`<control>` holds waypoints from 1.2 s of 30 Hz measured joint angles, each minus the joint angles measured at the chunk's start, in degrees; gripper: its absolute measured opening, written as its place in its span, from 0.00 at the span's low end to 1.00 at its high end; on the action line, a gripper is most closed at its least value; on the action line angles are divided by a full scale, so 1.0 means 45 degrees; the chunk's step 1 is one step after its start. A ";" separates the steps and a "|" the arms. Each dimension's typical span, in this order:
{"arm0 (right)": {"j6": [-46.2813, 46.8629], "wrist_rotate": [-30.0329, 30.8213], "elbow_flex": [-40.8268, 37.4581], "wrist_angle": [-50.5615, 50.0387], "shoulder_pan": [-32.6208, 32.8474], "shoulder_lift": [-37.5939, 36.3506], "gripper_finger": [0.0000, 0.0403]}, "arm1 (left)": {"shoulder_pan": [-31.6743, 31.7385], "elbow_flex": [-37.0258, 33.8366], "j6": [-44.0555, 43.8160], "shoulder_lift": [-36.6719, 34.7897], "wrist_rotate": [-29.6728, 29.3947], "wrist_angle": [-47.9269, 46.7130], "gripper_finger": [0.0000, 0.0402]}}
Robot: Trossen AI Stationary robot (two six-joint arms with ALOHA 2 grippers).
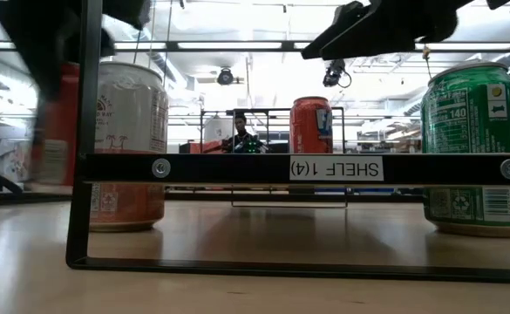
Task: Place canned beverage on shelf
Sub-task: Put the red/black soda can on the shelf
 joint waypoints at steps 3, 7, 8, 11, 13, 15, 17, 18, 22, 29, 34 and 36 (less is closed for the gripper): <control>0.0166 0.0000 0.0000 -0.0236 0.0318 0.0000 0.92 | 0.0802 0.0025 0.1904 -0.0184 -0.0276 0.0039 0.75; 0.0786 0.0347 0.0000 -0.1053 0.0590 -0.0037 0.92 | 0.1983 0.0545 0.4156 -0.0192 -0.0331 -0.0350 0.75; 0.0960 0.0518 0.0000 -0.1242 0.0620 -0.0069 0.92 | 0.2257 0.0699 0.4714 -0.0196 -0.0393 -0.0397 0.75; 0.1542 0.0783 0.0033 -0.1824 0.0671 -0.0192 0.92 | 0.2989 0.1144 0.6576 -0.0197 -0.0763 -0.0035 0.75; 0.2030 0.0871 0.0088 -0.2435 0.0671 -0.0287 0.92 | 0.3441 0.1327 0.7890 -0.0197 -0.0963 0.0573 0.75; 0.2541 0.0992 0.0179 -0.2717 0.0676 -0.0381 0.92 | 0.3885 0.1367 0.9088 -0.0197 -0.0964 0.1385 0.75; 0.3083 0.1010 0.0180 -0.3073 0.0676 -0.0585 0.92 | 0.4256 0.1386 1.0239 -0.0192 -0.0906 0.2233 0.76; 0.3371 0.1010 0.0180 -0.3216 0.0676 -0.0631 0.92 | 0.4437 0.1396 1.0751 -0.0192 -0.0825 0.2676 0.77; 0.4365 0.1059 0.0181 -0.3835 0.0748 -0.0951 0.92 | 0.5174 0.1410 1.2220 -0.0110 -0.0026 0.4011 0.78; 0.5150 0.1384 0.0185 -0.4064 0.1023 -0.1185 0.92 | 0.6259 0.1410 1.3502 -0.0039 0.1334 0.5004 0.78; 0.5344 0.1627 0.0185 -0.4098 0.1016 -0.1185 0.92 | 0.6810 0.1410 1.4430 0.0477 0.1912 0.5958 0.78; 0.5453 0.1709 0.0185 -0.4129 0.1038 -0.1180 0.92 | 0.6929 0.1410 1.4887 0.0795 0.2050 0.6227 0.78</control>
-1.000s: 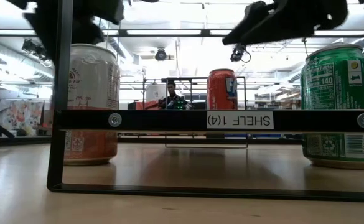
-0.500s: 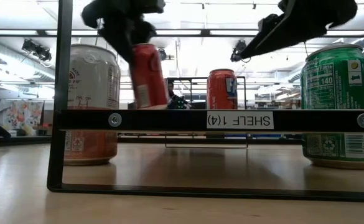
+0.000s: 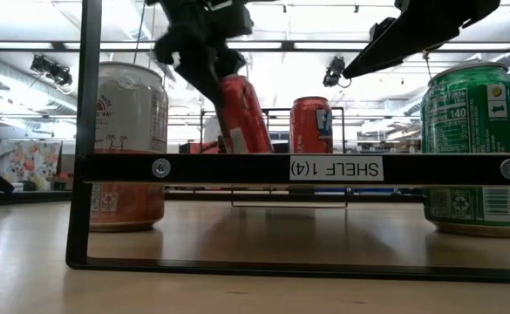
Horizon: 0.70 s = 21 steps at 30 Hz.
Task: Place canned beverage on shelf
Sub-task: Put the red/black soda can on the shelf
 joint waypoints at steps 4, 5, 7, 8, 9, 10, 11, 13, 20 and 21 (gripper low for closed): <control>0.0231 -0.0004 0.0000 -0.0109 0.0052 0.0000 0.92 | 0.0100 0.0000 0.0624 0.0332 0.0007 0.0307 0.78; 0.0231 0.0001 0.0000 -0.0107 0.0061 0.0000 0.92 | 0.0155 0.0000 0.0750 0.0344 0.0024 0.0355 0.78; 0.0231 0.0001 0.0000 -0.0111 0.0061 0.0000 0.92 | 0.0244 0.0000 0.0904 0.0366 0.0050 0.0371 0.78; 0.0231 0.0001 0.0000 -0.0111 0.0061 0.0000 0.92 | 0.0329 0.0000 0.0927 0.0397 0.0064 0.0407 0.78; 0.0222 0.0001 0.0000 -0.0111 0.0061 0.0000 0.92 | 0.0423 0.0000 0.0927 0.0420 0.0074 0.0400 0.78; 0.0215 0.0004 0.0000 -0.0106 0.0061 0.0000 0.92 | 0.0514 0.0000 0.0930 0.0426 0.0075 0.0336 0.78; 0.0212 0.0013 0.0000 -0.0098 0.0061 0.0000 0.92 | 0.0587 0.0000 0.0937 0.0426 0.0089 0.0298 0.78; 0.0191 0.0140 0.0000 -0.0096 0.0061 0.0000 0.92 | 0.0676 0.0000 0.0937 0.0426 0.0152 0.0419 0.78; 0.0185 0.0244 0.0000 -0.0082 0.0061 0.0000 0.92 | 0.0522 0.0000 0.0936 0.0419 0.0321 0.0365 0.78; 0.0184 0.0249 0.0000 -0.0082 0.0061 0.0000 0.92 | 0.0485 0.0000 0.0927 0.0465 0.0284 0.0294 0.78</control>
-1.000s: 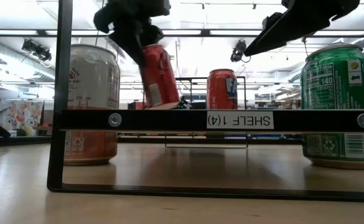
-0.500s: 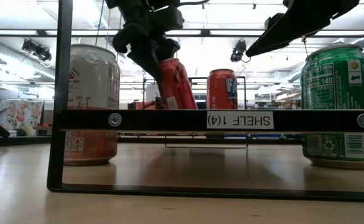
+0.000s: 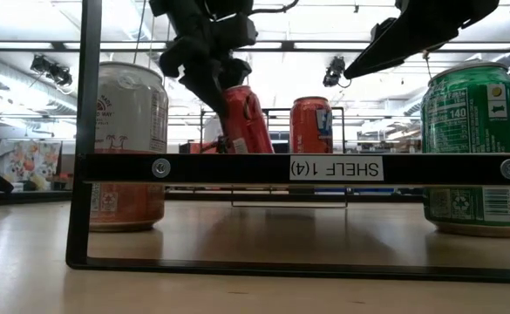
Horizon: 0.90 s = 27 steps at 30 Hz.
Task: Place canned beverage on shelf
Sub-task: Put the red/black soda can on the shelf
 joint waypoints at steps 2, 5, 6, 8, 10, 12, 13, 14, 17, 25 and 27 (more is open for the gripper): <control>0.0004 -0.0005 0.0000 0.0002 0.0000 0.0000 0.92 | -0.0065 0.0001 -0.0006 0.0071 -0.0020 -0.0161 0.78; 0.0037 -0.0005 0.0000 0.0010 0.0000 0.0000 0.92 | -0.0098 0.0023 -0.0070 0.0176 -0.0044 -0.0196 0.78; 0.0037 -0.0005 0.0000 0.0020 0.0000 0.0005 0.92 | -0.0098 0.0024 -0.0145 0.0194 -0.0076 -0.0132 0.78; 0.0042 -0.0005 0.0000 0.0075 0.0000 0.0005 0.92 | -0.0093 0.0024 -0.0247 0.0196 -0.0244 -0.0151 0.78; 0.0042 -0.0010 0.0000 0.0076 0.0000 0.0005 0.92 | -0.0093 0.0024 -0.0248 0.0195 -0.0325 -0.0117 0.79; 0.0042 -0.0015 0.0000 0.0083 0.0000 0.0005 0.92 | -0.0088 0.0024 -0.0256 0.0195 -0.0359 -0.0128 0.79; 0.0042 -0.0024 0.0000 0.0078 0.0000 0.0005 0.92 | -0.0091 0.0024 -0.0290 0.0195 -0.0365 -0.0137 0.79; 0.0042 -0.0033 0.0000 0.0083 0.0000 0.0005 0.92 | -0.0098 0.0024 -0.0355 0.0195 -0.0392 -0.0134 0.79; 0.0042 -0.0044 0.0000 0.0083 0.0000 0.0005 0.92 | -0.0107 0.0024 -0.0546 0.0196 -0.0699 -0.0132 0.79; 0.0052 -0.0049 0.0000 0.0092 0.0000 0.0005 0.92 | -0.0107 0.0013 -0.1134 0.0201 -0.0968 -0.0027 0.79; 0.0052 -0.0049 0.0000 0.0102 0.0000 0.0005 0.92 | -0.0112 0.0000 -0.1190 0.0204 -0.1053 0.0073 0.79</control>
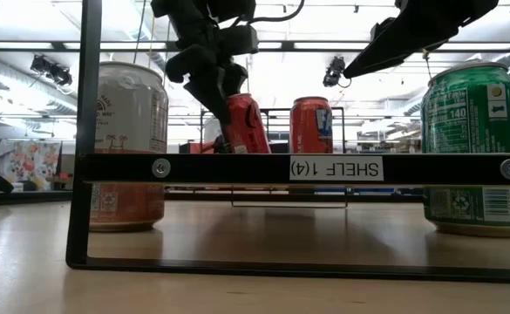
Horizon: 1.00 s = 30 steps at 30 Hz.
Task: Place canned beverage on shelf
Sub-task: Put the red/black soda can on the shelf
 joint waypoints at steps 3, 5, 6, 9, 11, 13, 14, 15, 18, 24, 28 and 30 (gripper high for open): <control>0.0005 0.0024 0.0000 0.0000 0.0000 0.0000 0.92 | -0.0062 -0.0005 0.0108 0.0005 -0.0016 0.0057 0.79; 0.0005 0.0044 0.0000 0.0005 0.0000 0.0000 0.92 | -0.0102 -0.0005 0.0300 0.0005 -0.0034 0.0065 0.79; 0.0005 0.0044 0.0000 0.0005 0.0000 0.0000 0.92 | -0.0121 -0.0005 0.0447 0.0005 -0.0031 0.0073 0.79; 0.0005 0.0048 0.0000 0.0009 0.0000 0.0000 0.92 | -0.0126 -0.0005 0.0691 0.0005 -0.0016 0.0175 0.79; 0.0005 0.0042 0.0000 0.0008 0.0000 0.0000 0.92 | -0.0131 -0.0005 0.0587 0.0005 -0.0019 0.0166 0.79; 0.0005 0.0034 0.0000 0.0008 0.0000 0.0000 0.92 | -0.0131 -0.0005 0.0563 0.0005 -0.0021 0.0164 0.79; 0.0005 0.0034 0.0000 0.0009 0.0000 0.0000 0.92 | -0.0127 -0.0005 0.0508 0.0005 -0.0029 0.0168 0.79; 0.0005 0.0034 0.0000 0.0010 0.0000 0.0000 0.92 | -0.0128 -0.0005 0.0437 0.0005 -0.0058 0.0173 0.79; 0.0005 0.0015 0.0000 0.0010 0.0000 0.0000 0.92 | -0.0131 -0.0005 0.0241 0.0005 -0.0094 0.0161 0.79; 0.0011 -0.0002 0.0000 0.0010 0.0000 0.0000 0.92 | -0.0131 -0.0001 -0.0154 0.0003 -0.0276 0.0235 0.90; 0.0044 -0.0005 0.0000 0.0010 0.0000 0.0000 0.92 | -0.0158 0.0010 -0.0179 -0.0004 -0.0343 0.0204 0.98; 0.0043 -0.0005 0.0000 0.0010 0.0000 0.0000 0.92 | -0.0216 0.0010 -0.0091 -0.0005 -0.0387 0.0223 0.97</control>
